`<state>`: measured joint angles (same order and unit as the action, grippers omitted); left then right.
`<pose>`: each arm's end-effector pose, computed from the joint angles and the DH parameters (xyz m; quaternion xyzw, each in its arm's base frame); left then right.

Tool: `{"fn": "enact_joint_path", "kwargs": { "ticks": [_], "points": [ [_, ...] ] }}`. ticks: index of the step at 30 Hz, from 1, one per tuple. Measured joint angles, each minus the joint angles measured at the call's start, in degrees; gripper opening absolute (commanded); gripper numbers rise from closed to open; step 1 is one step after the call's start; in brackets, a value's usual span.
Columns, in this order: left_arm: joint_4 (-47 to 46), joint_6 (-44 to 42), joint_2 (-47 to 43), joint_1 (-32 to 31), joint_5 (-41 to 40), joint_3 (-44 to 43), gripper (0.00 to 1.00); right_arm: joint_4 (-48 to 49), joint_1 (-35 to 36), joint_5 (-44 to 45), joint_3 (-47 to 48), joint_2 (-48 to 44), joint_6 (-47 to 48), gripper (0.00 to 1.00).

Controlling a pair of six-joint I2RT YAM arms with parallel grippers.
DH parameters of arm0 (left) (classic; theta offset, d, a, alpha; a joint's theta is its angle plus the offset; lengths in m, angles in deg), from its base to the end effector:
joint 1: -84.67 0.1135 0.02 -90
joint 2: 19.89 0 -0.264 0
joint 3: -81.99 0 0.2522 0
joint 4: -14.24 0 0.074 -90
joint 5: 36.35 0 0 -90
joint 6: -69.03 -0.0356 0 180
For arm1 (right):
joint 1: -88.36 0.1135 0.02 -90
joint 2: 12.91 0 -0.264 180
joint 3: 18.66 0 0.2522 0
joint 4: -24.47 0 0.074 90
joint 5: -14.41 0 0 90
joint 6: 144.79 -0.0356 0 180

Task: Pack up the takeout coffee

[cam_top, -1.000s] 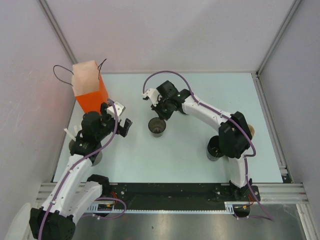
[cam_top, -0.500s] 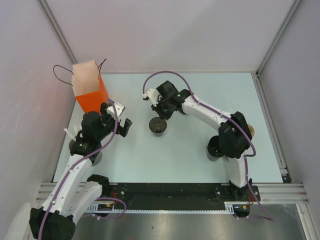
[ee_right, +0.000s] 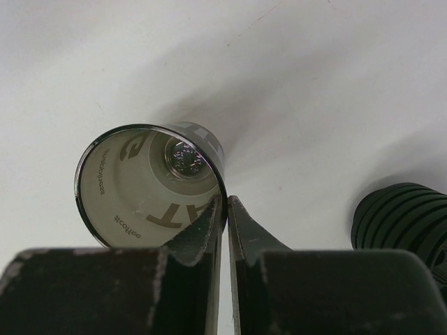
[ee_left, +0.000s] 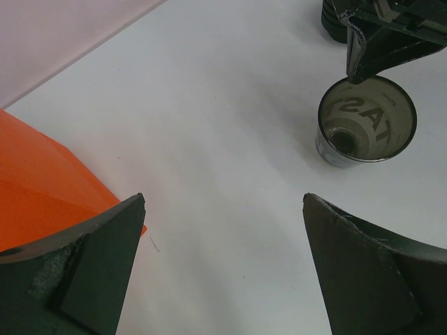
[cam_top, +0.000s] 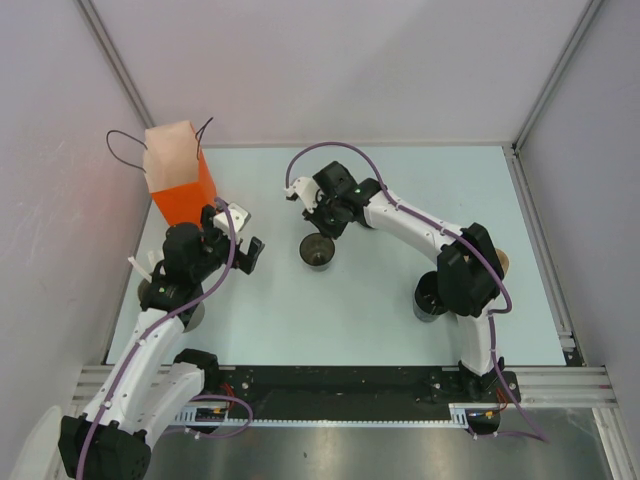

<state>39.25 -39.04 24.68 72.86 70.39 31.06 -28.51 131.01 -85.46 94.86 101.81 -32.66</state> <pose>0.1790 -0.0479 0.2921 0.2892 0.7546 -0.0866 0.5826 0.3242 0.3069 0.2596 -0.5302 0.7864 0.1351 0.2869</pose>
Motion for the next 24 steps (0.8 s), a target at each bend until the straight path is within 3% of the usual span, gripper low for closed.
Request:
{"fn": "enact_joint_path", "kwargs": {
  "ticks": [6,24],
  "points": [
    [0.0,0.0,0.0,0.0,0.0,0.0,1.0,0.02,-0.02,0.44,0.0,0.02,0.44,0.18],
    [0.0,0.0,0.0,0.0,0.02,0.0,1.0,-0.59,-0.42,0.87,0.0,0.04,0.9,0.45]
  ]
}}
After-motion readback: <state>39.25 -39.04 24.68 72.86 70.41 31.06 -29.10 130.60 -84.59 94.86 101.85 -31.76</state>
